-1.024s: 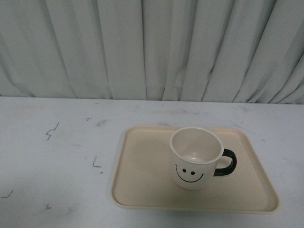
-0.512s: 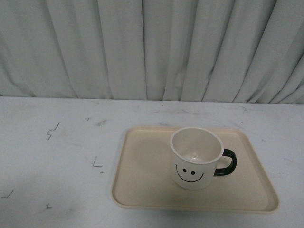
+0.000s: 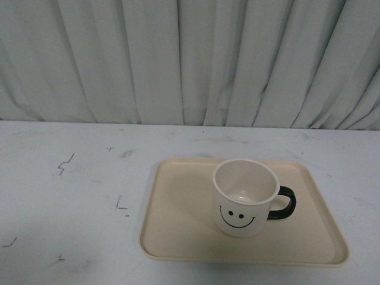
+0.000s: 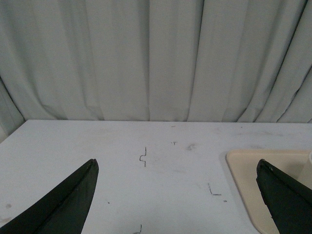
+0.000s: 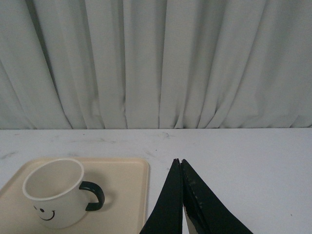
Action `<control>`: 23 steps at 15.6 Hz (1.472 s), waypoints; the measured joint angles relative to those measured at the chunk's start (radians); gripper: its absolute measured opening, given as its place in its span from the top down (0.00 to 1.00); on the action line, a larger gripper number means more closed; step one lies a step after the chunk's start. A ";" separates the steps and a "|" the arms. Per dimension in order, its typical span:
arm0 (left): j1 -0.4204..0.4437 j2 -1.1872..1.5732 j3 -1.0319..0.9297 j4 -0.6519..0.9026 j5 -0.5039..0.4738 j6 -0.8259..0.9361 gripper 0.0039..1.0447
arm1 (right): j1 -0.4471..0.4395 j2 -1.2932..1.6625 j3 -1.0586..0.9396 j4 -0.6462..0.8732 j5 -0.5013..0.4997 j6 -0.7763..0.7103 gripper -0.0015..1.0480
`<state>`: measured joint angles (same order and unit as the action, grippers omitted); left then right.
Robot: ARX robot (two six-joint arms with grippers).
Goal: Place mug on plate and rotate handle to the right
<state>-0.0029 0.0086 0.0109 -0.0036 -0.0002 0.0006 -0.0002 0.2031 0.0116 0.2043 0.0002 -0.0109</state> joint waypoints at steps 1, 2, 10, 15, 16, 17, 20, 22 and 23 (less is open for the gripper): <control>0.000 0.000 0.000 0.000 0.000 0.000 0.06 | 0.000 -0.018 0.000 -0.017 0.000 0.000 0.98; 0.000 0.000 0.000 0.000 0.000 0.000 0.06 | 0.000 -0.035 0.000 -0.035 0.000 0.000 0.98; 0.000 0.000 0.000 0.000 0.000 0.000 0.06 | 0.000 -0.199 0.000 -0.209 0.000 0.000 0.72; 0.000 0.000 0.000 0.000 0.000 0.000 0.06 | 0.000 -0.199 0.000 -0.209 0.000 0.000 0.24; 0.000 0.000 0.000 0.000 0.000 0.000 0.06 | 0.000 -0.199 0.000 -0.209 0.000 0.000 0.16; 0.000 0.000 0.000 0.000 0.000 0.000 0.06 | 0.000 -0.200 0.000 -0.209 0.000 0.000 0.11; 0.000 0.000 0.000 0.000 0.000 0.000 0.06 | 0.000 -0.199 0.000 -0.209 0.000 0.002 0.06; 0.000 0.000 0.000 0.000 0.000 0.000 0.06 | 0.000 -0.199 0.000 -0.209 0.000 0.001 0.07; 0.000 0.000 0.000 0.000 0.000 0.000 0.06 | 0.000 -0.199 0.000 -0.209 0.000 0.001 0.06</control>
<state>-0.0029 0.0086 0.0109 -0.0036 -0.0002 0.0006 -0.0002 0.0040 0.0116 -0.0048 0.0002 -0.0097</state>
